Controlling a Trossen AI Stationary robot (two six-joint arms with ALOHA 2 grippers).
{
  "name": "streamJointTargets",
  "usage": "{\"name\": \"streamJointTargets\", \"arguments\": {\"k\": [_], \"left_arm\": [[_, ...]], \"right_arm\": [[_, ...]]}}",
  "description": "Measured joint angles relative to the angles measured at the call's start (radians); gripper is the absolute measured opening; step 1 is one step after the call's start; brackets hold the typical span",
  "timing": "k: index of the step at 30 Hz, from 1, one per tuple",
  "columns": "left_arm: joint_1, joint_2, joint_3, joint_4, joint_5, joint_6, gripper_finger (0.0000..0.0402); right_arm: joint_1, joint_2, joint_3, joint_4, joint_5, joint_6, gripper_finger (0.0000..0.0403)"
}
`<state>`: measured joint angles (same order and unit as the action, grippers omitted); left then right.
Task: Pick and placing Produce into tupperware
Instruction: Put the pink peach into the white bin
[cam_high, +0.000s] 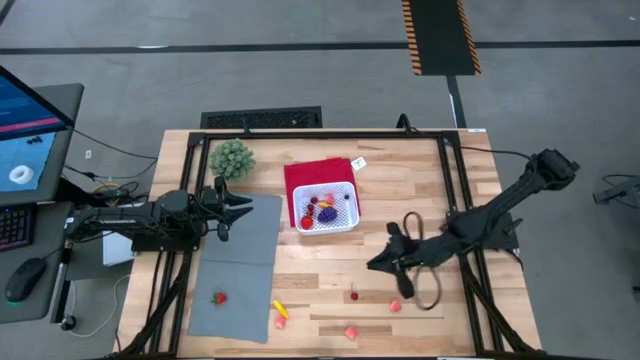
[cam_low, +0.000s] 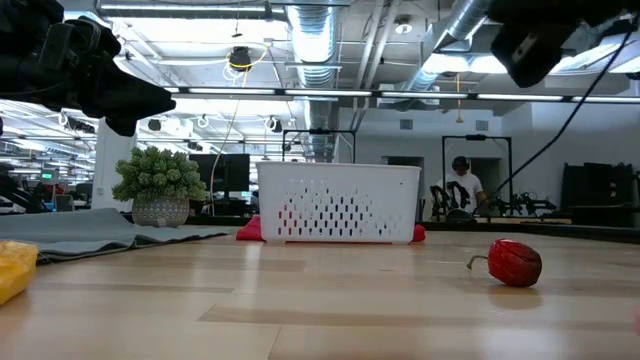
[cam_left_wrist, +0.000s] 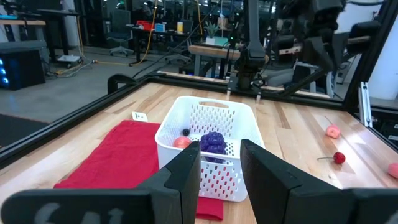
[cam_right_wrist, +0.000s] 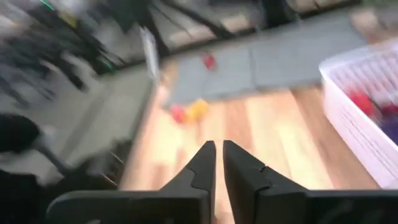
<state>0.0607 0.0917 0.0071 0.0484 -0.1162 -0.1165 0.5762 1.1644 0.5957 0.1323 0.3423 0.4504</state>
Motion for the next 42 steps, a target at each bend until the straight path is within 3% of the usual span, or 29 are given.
{"name": "streamJointTargets", "arguments": {"k": [6,10,13,22,29,38,42], "left_arm": [[0.0,0.0,0.0,0.0,0.0,0.0,0.0104],[0.0,0.0,0.0,0.0,0.0,0.0,0.0104],[0.0,0.0,0.0,0.0,0.0,0.0,0.0104],[0.0,0.0,0.0,0.0,0.0,0.0,0.0104],[0.0,0.0,0.0,0.0,0.0,0.0,0.0104],[0.0,0.0,0.0,0.0,0.0,0.0,0.0104],[0.0,0.0,0.0,0.0,0.0,0.0,0.0104]], "right_arm": [[-0.003,0.186,0.237,-0.39,-0.009,0.174,0.0136],[-0.001,0.302,0.33,-0.499,-0.073,0.233,0.0194],[0.011,0.371,0.378,-0.53,-0.134,0.263,0.0213],[0.081,0.48,0.477,-0.823,-0.283,0.505,0.02],[0.152,0.479,0.484,-0.854,-0.318,0.672,0.019],[0.175,0.54,0.481,-0.864,-0.293,0.704,0.0192],[0.176,0.591,0.484,-0.854,-0.337,0.7,0.0193]]}}
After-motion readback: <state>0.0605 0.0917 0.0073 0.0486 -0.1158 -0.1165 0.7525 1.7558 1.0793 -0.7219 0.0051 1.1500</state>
